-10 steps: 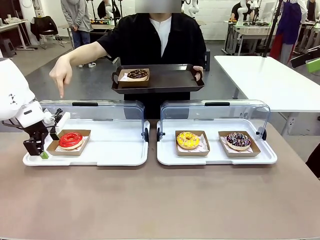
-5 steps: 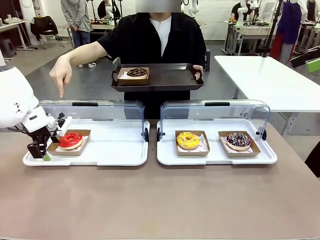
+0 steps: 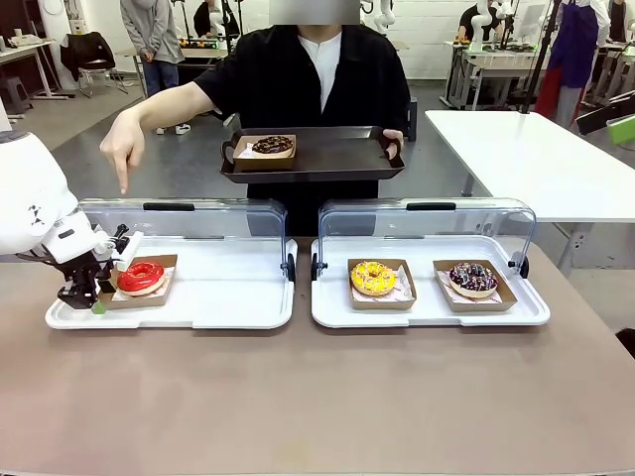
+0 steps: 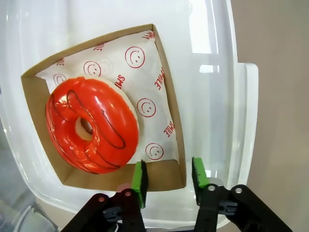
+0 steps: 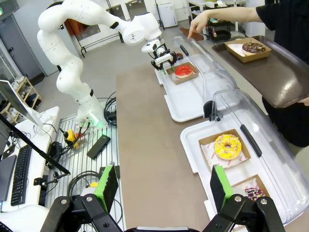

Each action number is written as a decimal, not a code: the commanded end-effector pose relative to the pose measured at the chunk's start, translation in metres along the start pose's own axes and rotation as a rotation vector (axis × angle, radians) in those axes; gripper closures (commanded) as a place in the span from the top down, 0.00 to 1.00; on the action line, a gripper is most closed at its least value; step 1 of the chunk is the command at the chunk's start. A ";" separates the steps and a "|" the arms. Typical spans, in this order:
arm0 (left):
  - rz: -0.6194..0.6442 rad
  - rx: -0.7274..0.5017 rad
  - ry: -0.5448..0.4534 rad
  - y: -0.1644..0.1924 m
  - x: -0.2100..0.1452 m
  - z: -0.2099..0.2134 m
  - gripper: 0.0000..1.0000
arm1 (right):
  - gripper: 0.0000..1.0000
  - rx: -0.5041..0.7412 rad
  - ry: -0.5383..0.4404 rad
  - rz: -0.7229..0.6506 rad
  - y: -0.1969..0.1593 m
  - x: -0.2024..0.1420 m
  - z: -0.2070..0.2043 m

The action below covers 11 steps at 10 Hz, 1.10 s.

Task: Provide the desired donut to the person.
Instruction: Pick up and lift the Paper togo box containing the Donut pointed at by the person.

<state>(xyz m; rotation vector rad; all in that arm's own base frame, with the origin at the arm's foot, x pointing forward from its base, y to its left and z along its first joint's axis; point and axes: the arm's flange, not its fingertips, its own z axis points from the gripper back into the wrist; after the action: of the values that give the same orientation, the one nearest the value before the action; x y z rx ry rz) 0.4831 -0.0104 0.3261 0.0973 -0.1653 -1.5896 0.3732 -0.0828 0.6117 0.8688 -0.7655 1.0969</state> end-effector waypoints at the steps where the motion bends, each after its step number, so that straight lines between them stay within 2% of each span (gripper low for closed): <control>1: 0.012 0.019 0.028 -0.001 0.000 -0.002 0.09 | 1.00 0.007 -0.006 0.010 0.000 0.000 -0.001; 2: 0.013 0.020 0.028 -0.001 -0.001 -0.002 0.01 | 1.00 0.007 -0.006 0.010 0.000 0.000 -0.001; 8: -0.017 0.029 0.010 -0.001 -0.003 0.012 0.00 | 1.00 0.007 -0.006 0.010 0.000 0.000 -0.001; 10: -0.068 0.005 0.019 -0.010 0.004 0.040 0.00 | 1.00 0.007 -0.006 0.010 0.000 0.000 -0.001; 11: -0.119 -0.039 0.011 -0.022 0.011 0.070 0.00 | 1.00 0.007 -0.006 0.010 0.000 0.000 -0.001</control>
<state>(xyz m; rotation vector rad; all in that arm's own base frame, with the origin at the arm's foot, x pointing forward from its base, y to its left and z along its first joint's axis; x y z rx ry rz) 0.4713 -0.0162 0.3647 0.1014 -0.1566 -1.6392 0.3733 -0.0828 0.6116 0.8690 -0.7653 1.0967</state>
